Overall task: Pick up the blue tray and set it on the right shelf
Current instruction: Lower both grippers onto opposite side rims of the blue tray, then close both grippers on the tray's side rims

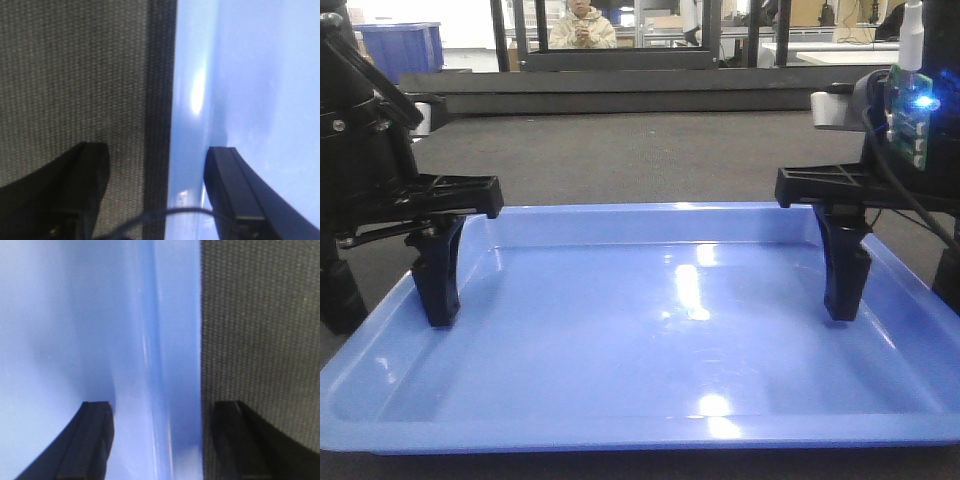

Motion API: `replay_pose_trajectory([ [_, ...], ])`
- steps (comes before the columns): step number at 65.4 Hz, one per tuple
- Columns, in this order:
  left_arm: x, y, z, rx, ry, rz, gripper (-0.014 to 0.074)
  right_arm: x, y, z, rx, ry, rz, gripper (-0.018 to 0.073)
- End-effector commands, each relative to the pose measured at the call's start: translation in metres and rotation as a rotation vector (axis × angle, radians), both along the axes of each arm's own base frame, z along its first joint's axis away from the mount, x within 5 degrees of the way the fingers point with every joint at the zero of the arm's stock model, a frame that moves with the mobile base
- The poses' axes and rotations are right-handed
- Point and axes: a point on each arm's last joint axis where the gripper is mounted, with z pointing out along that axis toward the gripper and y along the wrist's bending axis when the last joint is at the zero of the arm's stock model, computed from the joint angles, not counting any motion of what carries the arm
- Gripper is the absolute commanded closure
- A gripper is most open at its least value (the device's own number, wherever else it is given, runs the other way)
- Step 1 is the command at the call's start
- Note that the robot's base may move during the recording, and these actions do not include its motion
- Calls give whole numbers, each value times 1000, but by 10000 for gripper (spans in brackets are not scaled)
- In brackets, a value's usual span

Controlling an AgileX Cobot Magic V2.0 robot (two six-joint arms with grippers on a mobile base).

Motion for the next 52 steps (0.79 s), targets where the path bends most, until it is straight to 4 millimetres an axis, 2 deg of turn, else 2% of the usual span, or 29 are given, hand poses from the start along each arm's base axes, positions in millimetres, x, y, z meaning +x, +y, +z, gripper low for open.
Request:
replay_pose_trajectory([
  [1, 1, -3, 17, -32, -59, -5, 269, 2, 2, 18, 31, -65, -2, 36],
  [14, 1, -3, 17, -30, -53, -5, 269, 2, 2, 18, 32, -68, -3, 50],
  [23, 1, -3, 17, -29, -52, -6, 299, 2, 2, 18, 32, -68, -3, 172],
  [31, 1, -3, 17, -29, -52, -6, 401, 2, 2, 18, 32, -68, -3, 254],
  [41, 1, -3, 17, -29, -51, -4, 489, 2, 2, 18, 32, -67, -3, 272],
  [52, 1, -3, 17, -29, -51, -4, 493, 2, 2, 18, 31, -64, -3, 274],
])
